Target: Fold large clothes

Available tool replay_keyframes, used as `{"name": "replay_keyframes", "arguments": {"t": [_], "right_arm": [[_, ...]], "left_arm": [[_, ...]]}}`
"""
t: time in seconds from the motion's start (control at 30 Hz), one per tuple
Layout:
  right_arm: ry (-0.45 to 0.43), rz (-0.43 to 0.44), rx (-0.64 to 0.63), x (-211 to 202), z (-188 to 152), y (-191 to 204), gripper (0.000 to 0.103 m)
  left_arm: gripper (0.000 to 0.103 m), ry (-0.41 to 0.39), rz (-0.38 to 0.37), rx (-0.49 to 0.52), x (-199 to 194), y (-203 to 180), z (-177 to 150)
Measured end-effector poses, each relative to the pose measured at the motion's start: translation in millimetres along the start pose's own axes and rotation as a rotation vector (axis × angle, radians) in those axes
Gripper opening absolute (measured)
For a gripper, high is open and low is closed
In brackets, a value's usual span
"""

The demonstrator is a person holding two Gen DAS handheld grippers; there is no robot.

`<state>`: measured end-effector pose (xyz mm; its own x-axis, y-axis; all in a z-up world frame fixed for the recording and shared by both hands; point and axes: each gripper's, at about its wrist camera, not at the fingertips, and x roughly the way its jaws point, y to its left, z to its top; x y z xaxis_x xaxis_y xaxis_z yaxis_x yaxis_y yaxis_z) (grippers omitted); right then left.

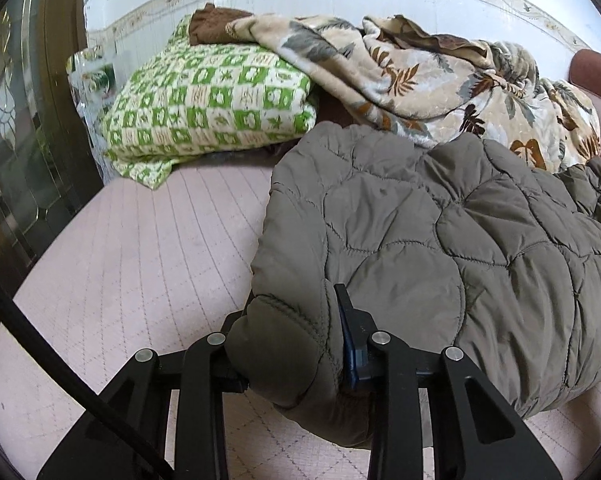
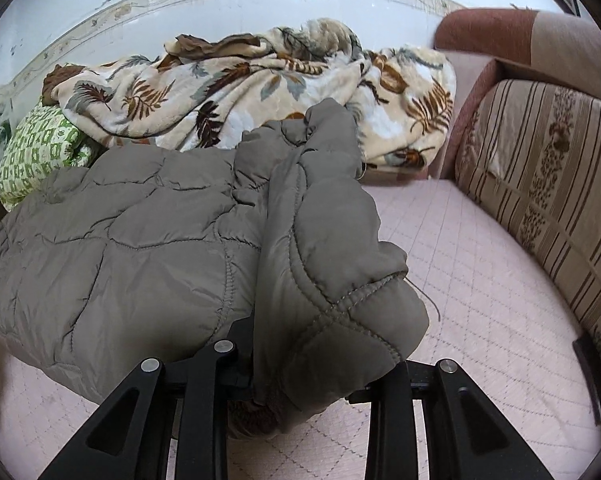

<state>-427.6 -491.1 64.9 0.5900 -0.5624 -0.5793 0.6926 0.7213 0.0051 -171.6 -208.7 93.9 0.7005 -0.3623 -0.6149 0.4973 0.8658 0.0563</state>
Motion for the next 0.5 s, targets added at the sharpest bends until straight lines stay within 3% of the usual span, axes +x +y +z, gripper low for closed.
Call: {"name": "replay_keyframes", "arguments": {"t": [0.5], "right_arm": [[-0.081, -0.007, -0.049, -34, 10, 10, 0.03]], "left_arm": [[0.032, -0.058, 0.002, 0.016, -38, 1, 11]]}}
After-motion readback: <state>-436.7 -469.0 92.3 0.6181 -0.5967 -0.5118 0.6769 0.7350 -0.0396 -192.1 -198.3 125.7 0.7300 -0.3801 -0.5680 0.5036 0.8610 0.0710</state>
